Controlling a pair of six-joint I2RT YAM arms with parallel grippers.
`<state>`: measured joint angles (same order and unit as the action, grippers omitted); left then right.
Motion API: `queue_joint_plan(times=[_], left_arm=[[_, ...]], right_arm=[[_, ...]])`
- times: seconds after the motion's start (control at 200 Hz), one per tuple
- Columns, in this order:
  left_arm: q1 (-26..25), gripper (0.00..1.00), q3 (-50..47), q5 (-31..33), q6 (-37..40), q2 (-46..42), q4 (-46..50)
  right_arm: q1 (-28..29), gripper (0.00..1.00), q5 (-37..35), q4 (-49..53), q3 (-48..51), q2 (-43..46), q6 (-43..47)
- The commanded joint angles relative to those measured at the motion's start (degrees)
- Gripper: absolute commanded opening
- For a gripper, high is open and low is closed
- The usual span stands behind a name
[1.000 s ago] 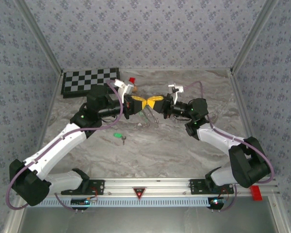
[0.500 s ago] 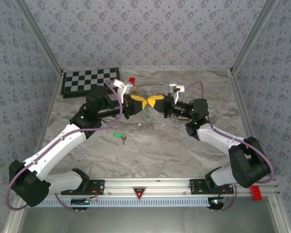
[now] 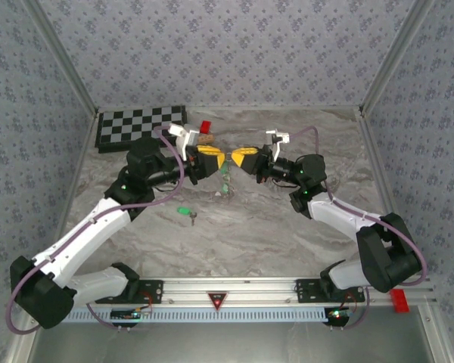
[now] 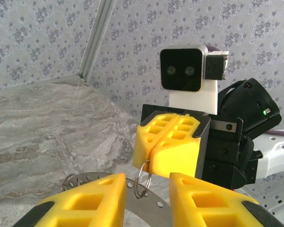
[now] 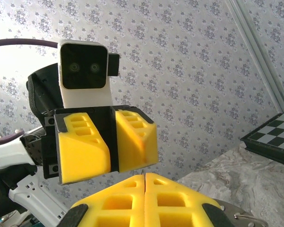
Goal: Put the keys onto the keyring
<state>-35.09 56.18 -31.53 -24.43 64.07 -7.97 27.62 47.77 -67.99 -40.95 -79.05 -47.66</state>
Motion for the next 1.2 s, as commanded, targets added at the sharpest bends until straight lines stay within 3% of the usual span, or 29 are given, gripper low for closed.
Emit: queue_joint_plan(times=[0.0,0.66,0.79,0.835,0.925,1.114,1.194], left_arm=[[0.1,0.31,-0.4,-1.6,-1.5,0.5,-3.9],[-1.2,0.27,-0.3,-2.3,-1.2,3.3,-4.1],[-1.3,0.20,-0.3,-2.0,-1.5,2.9,-4.9],[-1.3,0.10,-0.2,-1.9,-1.5,2.7,-5.0],[-1.4,0.00,0.0,-2.0,-1.4,2.7,-4.9],[-2.3,0.00,1.8,-1.9,1.4,2.7,-0.7],[-2.3,0.00,2.6,-1.1,3.1,2.2,1.8]], right_arm=[[-0.2,0.00,-0.7,-3.9,-0.1,1.0,-1.0],[0.0,0.00,-0.7,-3.8,-0.3,0.8,-1.1],[0.1,0.00,-0.7,-3.9,-0.1,0.7,-1.0],[0.1,0.00,-0.7,-3.9,0.1,0.7,-1.0],[0.1,0.00,-0.7,-4.0,0.2,0.7,-0.9],[0.0,0.00,-1.0,-3.2,0.5,0.8,-0.7],[-0.6,0.05,-1.2,-2.7,1.2,1.1,-0.4]])
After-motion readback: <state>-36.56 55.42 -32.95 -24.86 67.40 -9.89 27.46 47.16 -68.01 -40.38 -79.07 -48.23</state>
